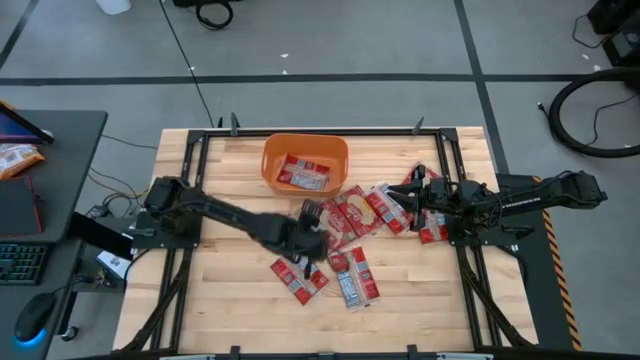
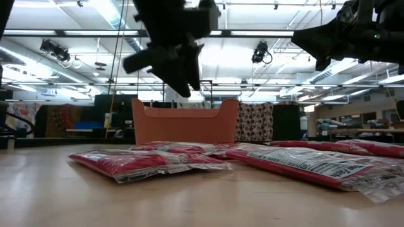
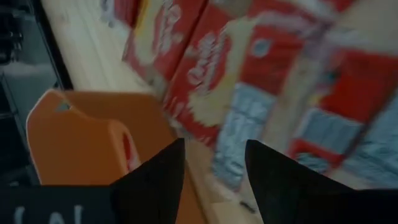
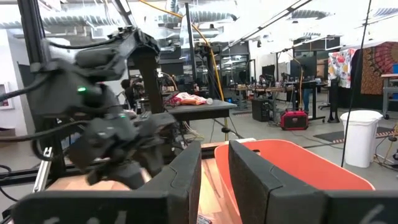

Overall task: Sort popcorn bags into baskets
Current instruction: Put the red popcorn bag into the orange bin

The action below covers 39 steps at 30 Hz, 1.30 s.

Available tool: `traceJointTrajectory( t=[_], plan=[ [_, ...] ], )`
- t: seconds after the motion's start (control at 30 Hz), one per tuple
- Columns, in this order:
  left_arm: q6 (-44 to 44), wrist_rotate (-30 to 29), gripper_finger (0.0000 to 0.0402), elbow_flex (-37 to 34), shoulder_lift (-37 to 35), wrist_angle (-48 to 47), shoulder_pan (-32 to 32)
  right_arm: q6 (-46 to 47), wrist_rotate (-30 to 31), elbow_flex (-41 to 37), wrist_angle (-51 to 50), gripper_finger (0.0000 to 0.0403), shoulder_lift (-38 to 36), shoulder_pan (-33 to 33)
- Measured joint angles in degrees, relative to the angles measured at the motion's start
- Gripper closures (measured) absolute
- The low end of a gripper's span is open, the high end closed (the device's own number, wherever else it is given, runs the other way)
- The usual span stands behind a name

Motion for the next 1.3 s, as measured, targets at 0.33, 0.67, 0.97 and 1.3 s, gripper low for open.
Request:
traceJointTrajectory(
  t=[0.33, 0.67, 0.97, 1.3],
  plan=[
    [-12.33, 19.42, 0.023, -0.02, 0.0, -5.05, -9.18, -0.22, 0.0, 0.0, -0.02, 0.0316, 0.0, 0.0],
    [-20.48, 19.49, 0.023, -0.04, 5.37, -5.4, -15.47, 0.33, 0.0, 0.0, 0.14, 0.0316, 0.02, -0.02],
    [-23.13, 15.32, 0.023, -0.09, 10.57, -6.32, -18.17, -2.71, 1.51, 0.02, 2.4, 0.0316, 0.04, 0.0],
    [-28.23, 6.16, 0.0232, 0.0, 12.72, -7.71, -19.33, -4.61, 1.51, 0.02, 3.28, 0.0316, 0.04, -0.02]
  ],
)
